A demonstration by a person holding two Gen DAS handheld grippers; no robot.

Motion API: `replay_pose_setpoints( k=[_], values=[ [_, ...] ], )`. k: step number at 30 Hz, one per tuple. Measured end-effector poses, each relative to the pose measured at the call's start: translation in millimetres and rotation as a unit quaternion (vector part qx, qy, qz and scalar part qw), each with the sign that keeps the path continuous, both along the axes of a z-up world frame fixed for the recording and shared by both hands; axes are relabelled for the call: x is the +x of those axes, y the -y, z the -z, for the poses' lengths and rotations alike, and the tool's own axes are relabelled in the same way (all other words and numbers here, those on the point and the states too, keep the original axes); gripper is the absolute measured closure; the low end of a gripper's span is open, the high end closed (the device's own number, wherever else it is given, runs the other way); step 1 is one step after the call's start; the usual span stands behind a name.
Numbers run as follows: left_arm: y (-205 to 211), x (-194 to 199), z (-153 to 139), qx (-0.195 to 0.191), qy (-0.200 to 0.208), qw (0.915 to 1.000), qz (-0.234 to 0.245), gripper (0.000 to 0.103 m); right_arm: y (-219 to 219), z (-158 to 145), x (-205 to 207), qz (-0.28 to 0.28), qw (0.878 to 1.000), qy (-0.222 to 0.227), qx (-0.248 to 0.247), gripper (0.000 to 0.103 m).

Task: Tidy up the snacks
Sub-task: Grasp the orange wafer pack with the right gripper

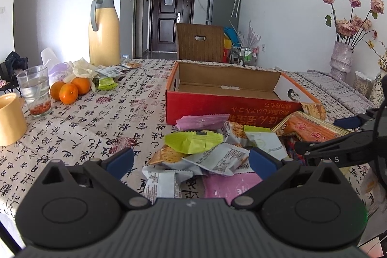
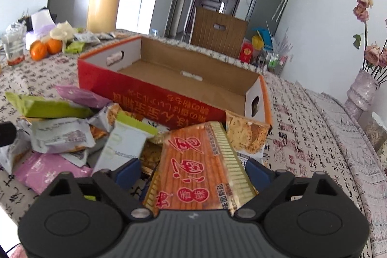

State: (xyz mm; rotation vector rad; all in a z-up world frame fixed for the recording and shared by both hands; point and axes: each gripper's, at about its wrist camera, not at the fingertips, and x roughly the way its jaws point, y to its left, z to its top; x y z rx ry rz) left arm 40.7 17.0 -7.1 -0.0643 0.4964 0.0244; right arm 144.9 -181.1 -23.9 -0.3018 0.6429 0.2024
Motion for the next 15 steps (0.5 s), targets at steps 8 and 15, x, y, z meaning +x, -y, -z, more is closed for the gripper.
replay_pose_setpoints(
  k=[8,15],
  values=[
    [-7,4,7,-0.011,-0.012,0.9998,-0.007,0.000,3,9,9,-0.001,1.000,-0.023,-0.011,0.027],
    [-10,6,8,-0.016,-0.017,0.9997,-0.009,0.000,10,6,8,-0.005,1.000,-0.025,0.008,0.050]
  ],
)
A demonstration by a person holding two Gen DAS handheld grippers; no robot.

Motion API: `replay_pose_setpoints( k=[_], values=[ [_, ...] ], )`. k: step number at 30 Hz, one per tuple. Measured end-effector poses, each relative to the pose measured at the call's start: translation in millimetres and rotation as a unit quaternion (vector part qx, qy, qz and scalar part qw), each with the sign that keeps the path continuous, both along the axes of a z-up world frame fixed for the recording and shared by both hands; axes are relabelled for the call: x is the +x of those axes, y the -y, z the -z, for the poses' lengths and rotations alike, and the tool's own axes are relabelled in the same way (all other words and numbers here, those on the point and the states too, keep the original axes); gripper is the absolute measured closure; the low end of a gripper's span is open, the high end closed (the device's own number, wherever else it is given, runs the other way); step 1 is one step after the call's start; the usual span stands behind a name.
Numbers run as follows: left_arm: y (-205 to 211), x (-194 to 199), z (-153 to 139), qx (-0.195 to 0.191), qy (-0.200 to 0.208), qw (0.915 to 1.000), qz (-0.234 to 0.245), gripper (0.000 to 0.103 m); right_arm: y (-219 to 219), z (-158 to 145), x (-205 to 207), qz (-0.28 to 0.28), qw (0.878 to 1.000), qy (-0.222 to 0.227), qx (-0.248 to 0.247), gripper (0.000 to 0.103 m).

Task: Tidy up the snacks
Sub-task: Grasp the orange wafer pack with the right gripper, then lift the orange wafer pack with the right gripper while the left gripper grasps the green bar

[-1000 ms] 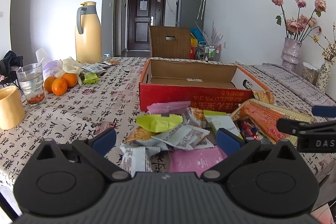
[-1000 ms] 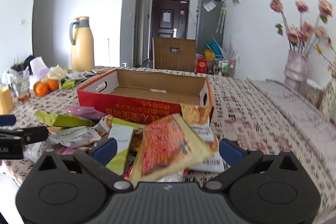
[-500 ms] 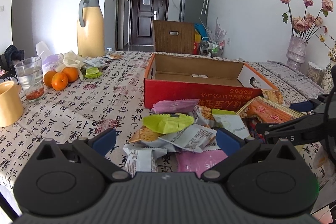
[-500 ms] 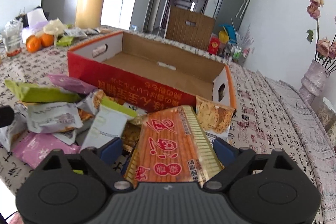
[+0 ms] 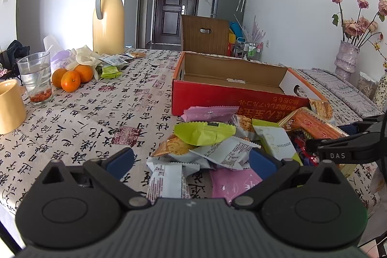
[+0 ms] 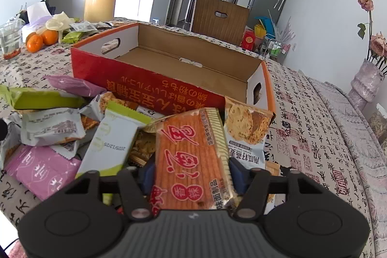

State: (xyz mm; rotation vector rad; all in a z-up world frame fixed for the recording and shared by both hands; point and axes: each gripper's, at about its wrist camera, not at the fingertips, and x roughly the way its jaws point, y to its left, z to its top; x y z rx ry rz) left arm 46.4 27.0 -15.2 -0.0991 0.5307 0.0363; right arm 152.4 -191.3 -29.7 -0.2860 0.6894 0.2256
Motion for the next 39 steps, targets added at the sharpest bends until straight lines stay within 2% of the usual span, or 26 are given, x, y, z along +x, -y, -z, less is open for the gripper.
replay_pose_setpoints(
  k=[6,8,16,23,28,34,39],
  values=[
    [-1,2,2,-0.004,-0.009,0.9999,-0.004,0.000,3,-2,-8,-0.011,1.000,0.008,0.013,0.067],
    [-1,3,3,-0.004,-0.011,0.9999,-0.005,0.000,5,-3,-11,-0.014,1.000,0.012,0.019,0.068],
    [-1,6,2,0.000,-0.011,0.9999,-0.009,0.000,23,-9,-22,-0.009,0.996,0.034,0.086,0.069],
    [4,16,-3,0.010,-0.009,0.9998,-0.012,0.000,45,-20,-28,0.016,0.986,0.065,0.156,0.069],
    [8,39,-9,0.019,-0.015,0.9995,-0.018,0.000,54,-25,-31,0.024,0.979,0.083,0.183,0.069],
    [14,72,-2,0.031,-0.048,0.9979,-0.028,0.000,59,-25,-37,0.023,0.976,0.085,0.201,0.068],
    [19,86,2,0.035,-0.063,0.9968,-0.033,0.013,62,-21,-36,0.025,0.975,0.081,0.207,0.068]
  ],
)
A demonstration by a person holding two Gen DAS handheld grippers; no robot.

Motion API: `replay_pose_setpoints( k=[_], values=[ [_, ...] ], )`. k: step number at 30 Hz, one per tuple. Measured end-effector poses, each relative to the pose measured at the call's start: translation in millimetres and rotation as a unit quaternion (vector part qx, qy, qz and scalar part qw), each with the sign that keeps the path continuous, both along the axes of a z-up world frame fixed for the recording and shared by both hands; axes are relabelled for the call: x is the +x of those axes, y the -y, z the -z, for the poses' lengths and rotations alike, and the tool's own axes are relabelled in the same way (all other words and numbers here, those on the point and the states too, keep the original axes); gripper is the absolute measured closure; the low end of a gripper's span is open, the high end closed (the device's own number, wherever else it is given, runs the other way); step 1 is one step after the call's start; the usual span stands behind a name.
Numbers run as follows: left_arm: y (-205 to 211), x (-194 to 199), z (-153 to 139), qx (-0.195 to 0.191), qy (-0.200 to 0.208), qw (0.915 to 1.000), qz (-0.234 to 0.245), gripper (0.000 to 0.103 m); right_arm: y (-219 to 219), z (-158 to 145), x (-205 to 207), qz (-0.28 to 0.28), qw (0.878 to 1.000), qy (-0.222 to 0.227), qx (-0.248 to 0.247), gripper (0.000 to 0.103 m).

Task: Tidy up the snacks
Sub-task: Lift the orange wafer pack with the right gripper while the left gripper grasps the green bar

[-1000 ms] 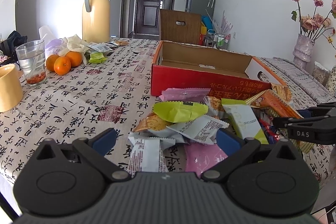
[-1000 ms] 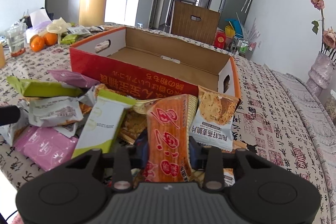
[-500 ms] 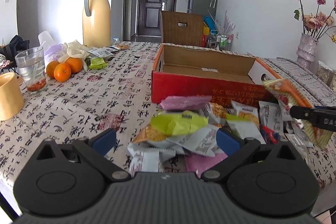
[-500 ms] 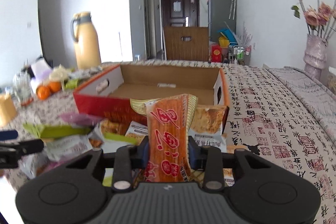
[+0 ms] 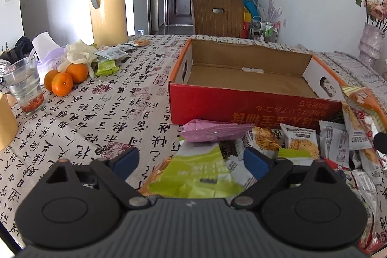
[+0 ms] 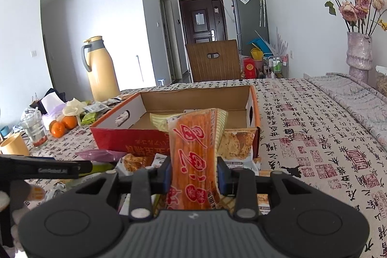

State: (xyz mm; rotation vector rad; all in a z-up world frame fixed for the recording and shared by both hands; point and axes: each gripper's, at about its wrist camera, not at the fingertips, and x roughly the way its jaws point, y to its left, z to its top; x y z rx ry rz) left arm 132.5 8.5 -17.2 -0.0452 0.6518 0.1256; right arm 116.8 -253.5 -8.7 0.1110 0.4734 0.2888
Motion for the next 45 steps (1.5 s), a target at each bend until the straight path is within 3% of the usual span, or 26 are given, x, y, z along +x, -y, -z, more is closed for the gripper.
replay_pose_setpoints(
  k=[3,12,15,20,31,45],
  values=[
    [1,8,3,-0.002,-0.016,0.9999,0.002,0.024,3,1,1,0.002,1.000,-0.001,0.004,0.068],
    [5,25,5,0.005,-0.050,0.9987,0.009,0.038,8,3,0,0.006,1.000,0.000,0.014,0.068],
    [3,27,5,-0.004,-0.055,0.9984,0.011,0.050,9,4,0,0.006,1.000,-0.001,0.017,0.068],
    [-1,24,5,-0.014,-0.053,0.9983,0.018,0.057,12,4,-1,0.008,1.000,0.001,0.023,0.068],
    [-6,7,-4,-0.014,-0.025,0.9995,0.017,0.059,15,3,-4,0.013,1.000,0.003,0.027,0.068],
    [-15,-41,-45,-0.020,0.050,0.9980,0.032,0.060,11,-1,-11,0.010,1.000,0.012,0.025,0.067]
  ],
)
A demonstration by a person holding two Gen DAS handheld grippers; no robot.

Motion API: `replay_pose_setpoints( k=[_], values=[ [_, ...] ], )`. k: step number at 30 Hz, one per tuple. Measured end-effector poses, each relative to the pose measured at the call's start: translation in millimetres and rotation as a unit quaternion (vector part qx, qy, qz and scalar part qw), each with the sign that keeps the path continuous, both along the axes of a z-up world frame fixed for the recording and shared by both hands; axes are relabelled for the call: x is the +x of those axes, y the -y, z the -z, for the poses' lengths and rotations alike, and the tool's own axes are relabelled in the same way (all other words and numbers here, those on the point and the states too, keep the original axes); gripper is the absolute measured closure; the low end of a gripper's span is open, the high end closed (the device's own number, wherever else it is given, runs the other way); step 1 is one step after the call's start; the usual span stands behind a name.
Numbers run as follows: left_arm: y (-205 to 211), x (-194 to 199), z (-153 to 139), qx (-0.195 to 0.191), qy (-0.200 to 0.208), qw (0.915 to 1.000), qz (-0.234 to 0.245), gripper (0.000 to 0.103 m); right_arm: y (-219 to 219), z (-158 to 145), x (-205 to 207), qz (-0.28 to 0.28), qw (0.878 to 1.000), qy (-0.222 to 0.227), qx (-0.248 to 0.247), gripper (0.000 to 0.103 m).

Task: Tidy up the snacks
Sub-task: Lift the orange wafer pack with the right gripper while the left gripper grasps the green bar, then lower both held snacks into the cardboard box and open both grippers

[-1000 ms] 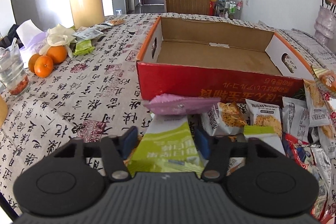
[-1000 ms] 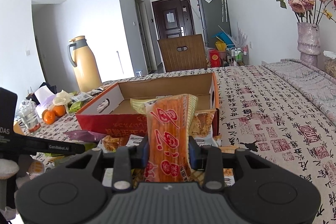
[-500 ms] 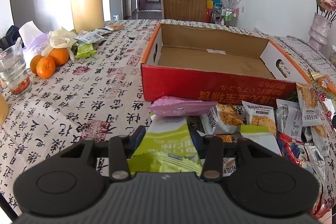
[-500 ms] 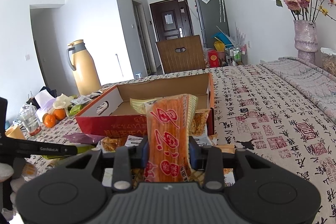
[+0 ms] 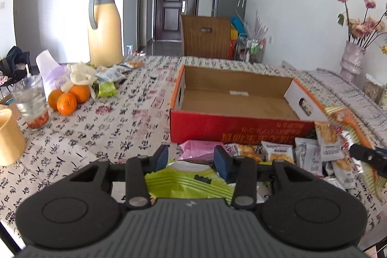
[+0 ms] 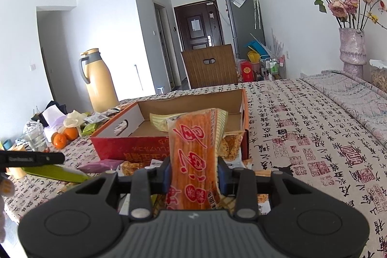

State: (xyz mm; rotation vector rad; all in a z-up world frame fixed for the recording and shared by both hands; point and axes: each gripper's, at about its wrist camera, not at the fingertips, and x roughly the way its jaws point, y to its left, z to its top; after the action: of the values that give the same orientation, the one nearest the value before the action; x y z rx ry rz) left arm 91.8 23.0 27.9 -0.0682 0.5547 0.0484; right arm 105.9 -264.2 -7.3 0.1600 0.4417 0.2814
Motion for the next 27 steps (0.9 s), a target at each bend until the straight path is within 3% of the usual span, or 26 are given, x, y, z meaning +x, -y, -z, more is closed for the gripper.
replay_pose_setpoints(
  k=[15,27],
  values=[
    [5,-6,-46,-0.009,0.068,0.9975,0.017,0.060,-4,-10,2,-0.002,1.000,0.008,-0.004,0.067],
    [23,55,-74,-0.013,0.089,0.9957,0.023,0.060,-6,-45,70,0.009,0.999,0.018,-0.032,0.067]
  ],
)
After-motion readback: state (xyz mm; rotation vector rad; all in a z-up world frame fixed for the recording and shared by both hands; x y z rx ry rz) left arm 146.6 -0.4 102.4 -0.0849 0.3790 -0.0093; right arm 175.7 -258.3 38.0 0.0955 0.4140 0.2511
